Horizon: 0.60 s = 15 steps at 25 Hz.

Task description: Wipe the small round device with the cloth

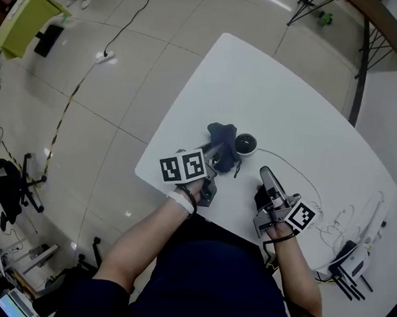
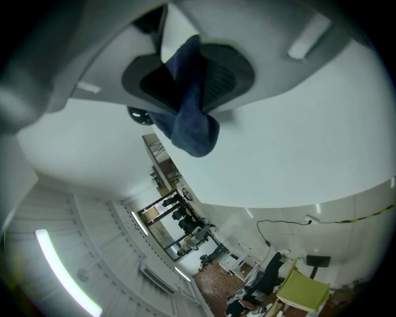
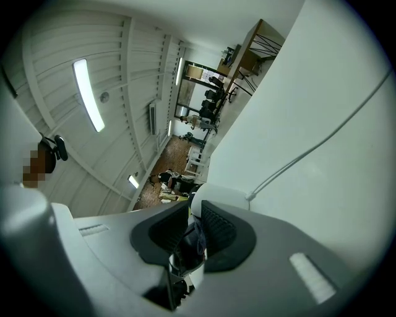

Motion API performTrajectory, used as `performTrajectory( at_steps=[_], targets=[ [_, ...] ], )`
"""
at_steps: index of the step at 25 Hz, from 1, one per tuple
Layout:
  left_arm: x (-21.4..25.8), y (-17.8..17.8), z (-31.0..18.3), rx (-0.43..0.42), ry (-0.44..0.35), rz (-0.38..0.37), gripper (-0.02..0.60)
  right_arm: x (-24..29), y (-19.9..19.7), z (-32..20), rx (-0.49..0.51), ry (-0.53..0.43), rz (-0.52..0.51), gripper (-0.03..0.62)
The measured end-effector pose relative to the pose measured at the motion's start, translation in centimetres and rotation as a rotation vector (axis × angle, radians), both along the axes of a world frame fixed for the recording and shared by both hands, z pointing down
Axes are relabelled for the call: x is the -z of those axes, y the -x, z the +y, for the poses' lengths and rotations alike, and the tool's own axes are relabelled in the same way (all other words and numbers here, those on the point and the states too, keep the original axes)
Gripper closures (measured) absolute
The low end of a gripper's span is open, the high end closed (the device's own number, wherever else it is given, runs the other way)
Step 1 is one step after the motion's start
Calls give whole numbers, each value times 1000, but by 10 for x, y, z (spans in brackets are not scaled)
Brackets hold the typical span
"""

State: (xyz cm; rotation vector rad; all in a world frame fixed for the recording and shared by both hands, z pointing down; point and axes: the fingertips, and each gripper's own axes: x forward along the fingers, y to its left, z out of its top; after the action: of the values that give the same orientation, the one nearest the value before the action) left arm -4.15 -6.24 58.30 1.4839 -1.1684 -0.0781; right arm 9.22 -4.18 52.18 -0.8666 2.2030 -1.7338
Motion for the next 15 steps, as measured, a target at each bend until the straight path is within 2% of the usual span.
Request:
performTrajectory(
  at_steps=[4, 11, 13, 15],
  targets=[
    [-12, 6, 0, -17, 14, -87, 476, 0, -2, 4, 7, 4, 5, 523],
    [-12, 24, 6, -125, 16, -408, 474, 4, -12, 11, 5, -7, 4, 524],
    [-16, 27, 11, -132, 27, -442, 472, 6, -14, 13, 4, -11, -2, 525],
    [-16, 28, 17, -127, 29, -436, 472, 9, -16, 15, 7, -16, -6, 525]
  ],
)
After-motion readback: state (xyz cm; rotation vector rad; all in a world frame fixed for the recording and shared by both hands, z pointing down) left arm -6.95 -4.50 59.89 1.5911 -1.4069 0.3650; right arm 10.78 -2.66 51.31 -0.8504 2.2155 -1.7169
